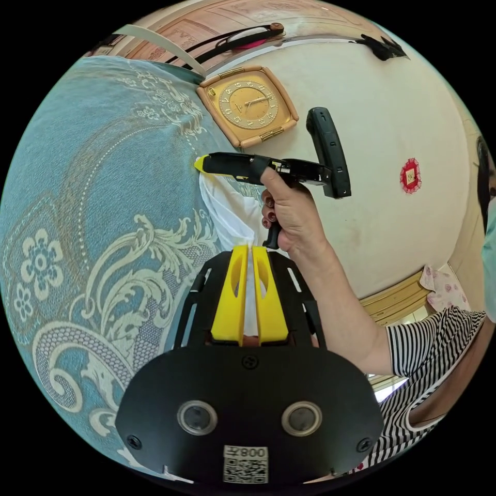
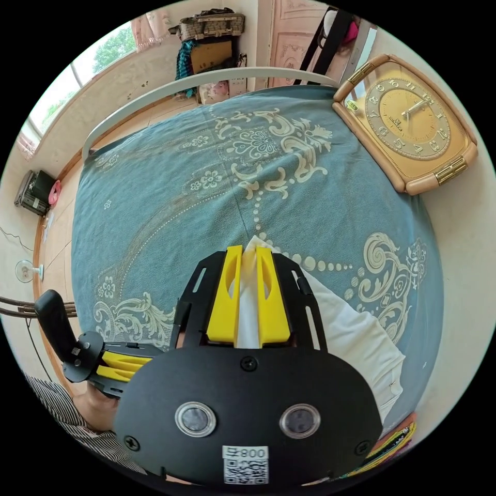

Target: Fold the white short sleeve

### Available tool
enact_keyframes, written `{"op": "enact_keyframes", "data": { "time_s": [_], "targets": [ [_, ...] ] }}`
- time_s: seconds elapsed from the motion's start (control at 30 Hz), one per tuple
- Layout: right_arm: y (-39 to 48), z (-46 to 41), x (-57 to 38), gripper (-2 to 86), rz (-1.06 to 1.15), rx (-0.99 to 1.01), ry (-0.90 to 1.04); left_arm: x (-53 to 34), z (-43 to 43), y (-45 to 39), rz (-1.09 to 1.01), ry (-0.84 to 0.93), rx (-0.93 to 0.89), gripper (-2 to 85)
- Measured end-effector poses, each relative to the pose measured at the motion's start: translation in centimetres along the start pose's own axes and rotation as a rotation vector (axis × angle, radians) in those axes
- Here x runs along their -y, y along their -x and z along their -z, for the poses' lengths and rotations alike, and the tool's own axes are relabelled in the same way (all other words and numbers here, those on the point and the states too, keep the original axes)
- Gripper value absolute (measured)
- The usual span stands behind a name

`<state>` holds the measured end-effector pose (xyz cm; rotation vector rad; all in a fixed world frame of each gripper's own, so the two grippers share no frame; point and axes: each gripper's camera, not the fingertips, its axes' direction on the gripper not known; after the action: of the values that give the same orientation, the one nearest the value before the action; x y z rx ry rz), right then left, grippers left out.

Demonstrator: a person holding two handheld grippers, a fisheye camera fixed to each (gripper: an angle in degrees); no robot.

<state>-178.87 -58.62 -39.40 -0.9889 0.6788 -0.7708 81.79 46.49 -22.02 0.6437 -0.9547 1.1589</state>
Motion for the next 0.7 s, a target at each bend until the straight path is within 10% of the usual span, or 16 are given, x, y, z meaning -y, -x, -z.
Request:
{"op": "enact_keyframes", "data": {
  "time_s": [0.7],
  "targets": [
    [-2.1,6.5,1.8,3.3,0.033,-0.116,-0.018,0.4,-4.1,2.8,-0.037,0.021,-0.055,1.4]
  ]
}}
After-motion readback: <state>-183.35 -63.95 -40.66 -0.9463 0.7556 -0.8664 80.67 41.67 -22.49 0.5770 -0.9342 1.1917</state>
